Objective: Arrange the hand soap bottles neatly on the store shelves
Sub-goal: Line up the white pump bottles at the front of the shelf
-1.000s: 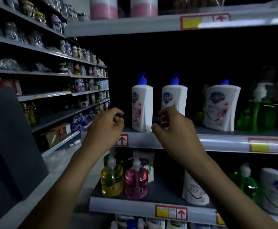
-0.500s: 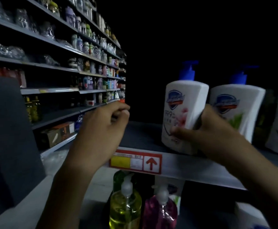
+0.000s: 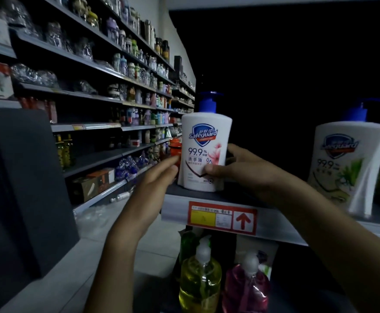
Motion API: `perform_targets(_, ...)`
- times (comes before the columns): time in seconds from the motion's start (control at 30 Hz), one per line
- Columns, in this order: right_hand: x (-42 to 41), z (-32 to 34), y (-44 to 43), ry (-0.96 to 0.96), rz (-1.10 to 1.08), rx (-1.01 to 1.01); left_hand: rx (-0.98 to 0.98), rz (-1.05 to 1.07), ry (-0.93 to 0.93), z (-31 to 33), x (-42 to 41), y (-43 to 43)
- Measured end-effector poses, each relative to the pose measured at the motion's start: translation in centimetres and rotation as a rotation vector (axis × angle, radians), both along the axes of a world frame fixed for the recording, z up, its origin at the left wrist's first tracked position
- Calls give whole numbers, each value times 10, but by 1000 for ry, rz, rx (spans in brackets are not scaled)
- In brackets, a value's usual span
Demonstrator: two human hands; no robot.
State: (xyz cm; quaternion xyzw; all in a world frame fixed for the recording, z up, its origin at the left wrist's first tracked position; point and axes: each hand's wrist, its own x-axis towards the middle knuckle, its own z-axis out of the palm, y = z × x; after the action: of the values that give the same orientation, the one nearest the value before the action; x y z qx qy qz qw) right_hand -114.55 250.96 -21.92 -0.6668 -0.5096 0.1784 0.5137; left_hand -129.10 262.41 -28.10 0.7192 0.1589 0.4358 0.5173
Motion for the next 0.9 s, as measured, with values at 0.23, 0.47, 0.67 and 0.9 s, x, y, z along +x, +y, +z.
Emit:
perform_targets(0.23,-2,-7,9,-126,-55,54,-8,-11,-28,0,5,-3)
perform_targets(0.47,-3,-9,14,-239,-180,20,18,32,70,-2,12,8)
perform_targets(0.67,-21,-14,-42,-453,-413,208,255,274,83,18,9,-41)
perform_targets(0.9,12,-35,-150,-518,-737,605,496,161,-80,32,49,-120)
